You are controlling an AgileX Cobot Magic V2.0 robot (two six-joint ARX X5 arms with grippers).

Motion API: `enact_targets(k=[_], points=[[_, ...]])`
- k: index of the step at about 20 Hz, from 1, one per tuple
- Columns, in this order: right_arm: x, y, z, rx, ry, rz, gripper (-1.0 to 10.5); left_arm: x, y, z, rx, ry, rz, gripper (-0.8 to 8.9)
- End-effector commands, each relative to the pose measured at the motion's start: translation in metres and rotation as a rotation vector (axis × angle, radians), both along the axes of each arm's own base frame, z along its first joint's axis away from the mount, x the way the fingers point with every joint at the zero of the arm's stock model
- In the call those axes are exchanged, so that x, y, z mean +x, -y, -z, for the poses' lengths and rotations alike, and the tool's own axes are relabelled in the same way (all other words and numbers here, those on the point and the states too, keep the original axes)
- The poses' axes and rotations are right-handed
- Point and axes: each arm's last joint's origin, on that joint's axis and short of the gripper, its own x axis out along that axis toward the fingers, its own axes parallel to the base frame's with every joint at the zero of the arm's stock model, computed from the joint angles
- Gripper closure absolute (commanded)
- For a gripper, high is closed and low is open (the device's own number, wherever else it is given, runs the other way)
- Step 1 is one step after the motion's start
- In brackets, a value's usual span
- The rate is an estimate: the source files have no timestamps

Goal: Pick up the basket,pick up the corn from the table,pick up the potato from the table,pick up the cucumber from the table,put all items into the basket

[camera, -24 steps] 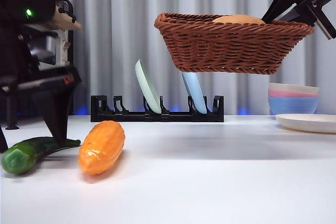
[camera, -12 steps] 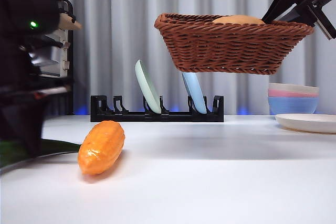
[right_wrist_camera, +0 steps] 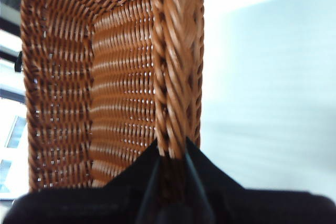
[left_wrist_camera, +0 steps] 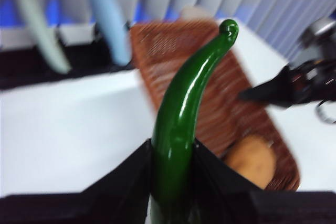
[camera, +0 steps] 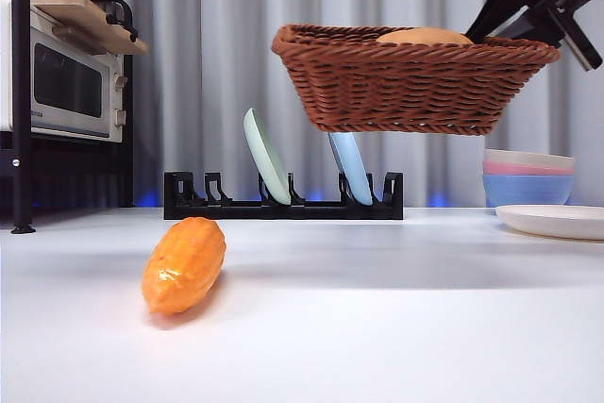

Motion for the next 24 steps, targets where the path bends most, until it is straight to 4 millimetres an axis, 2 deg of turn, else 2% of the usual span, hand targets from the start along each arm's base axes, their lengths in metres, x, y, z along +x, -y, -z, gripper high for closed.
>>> enact_targets(k=[1,5,9,12,15,16,17,18,19,22,24], points=[[-0.001,-0.005,-0.002,0.015,0.015,-0.022,9.6,0.007,0.021,-0.008,0.011,0.025,0.010,8.21],[-0.003,-0.019,-0.002,-0.002,0.017,-0.045,9.6,0.033,0.068,-0.003,0.132,0.026,0.064,8.21],[-0.005,-0.030,-0.001,-0.015,0.019,-0.066,9.6,0.060,0.114,0.028,0.267,-0.034,0.098,8.21],[-0.006,-0.033,-0.001,-0.015,0.019,-0.078,9.6,0.075,0.132,0.060,0.354,-0.115,0.118,8.21],[-0.006,-0.033,-0.001,-0.014,0.017,-0.079,9.6,0.081,0.138,0.080,0.421,-0.185,0.133,8.05],[-0.006,-0.033,-0.001,-0.015,0.016,-0.079,9.6,0.081,0.138,0.081,0.424,-0.191,0.135,7.44],[-0.007,-0.033,-0.001,-0.015,0.015,-0.079,9.6,0.081,0.138,0.081,0.423,-0.190,0.135,5.61],[-0.007,-0.033,-0.001,-0.015,0.015,-0.079,9.6,0.081,0.139,0.081,0.418,-0.185,0.135,3.21],[-0.007,-0.033,-0.001,-0.015,0.014,-0.079,9.6,0.081,0.139,0.080,0.414,-0.182,0.136,1.91],[-0.007,-0.033,-0.001,-0.015,0.011,-0.079,9.6,0.080,0.138,0.075,0.414,-0.185,0.140,1.92],[-0.007,-0.033,-0.001,-0.015,0.012,-0.079,9.6,0.077,0.137,0.059,0.413,-0.182,0.144,1.92]])
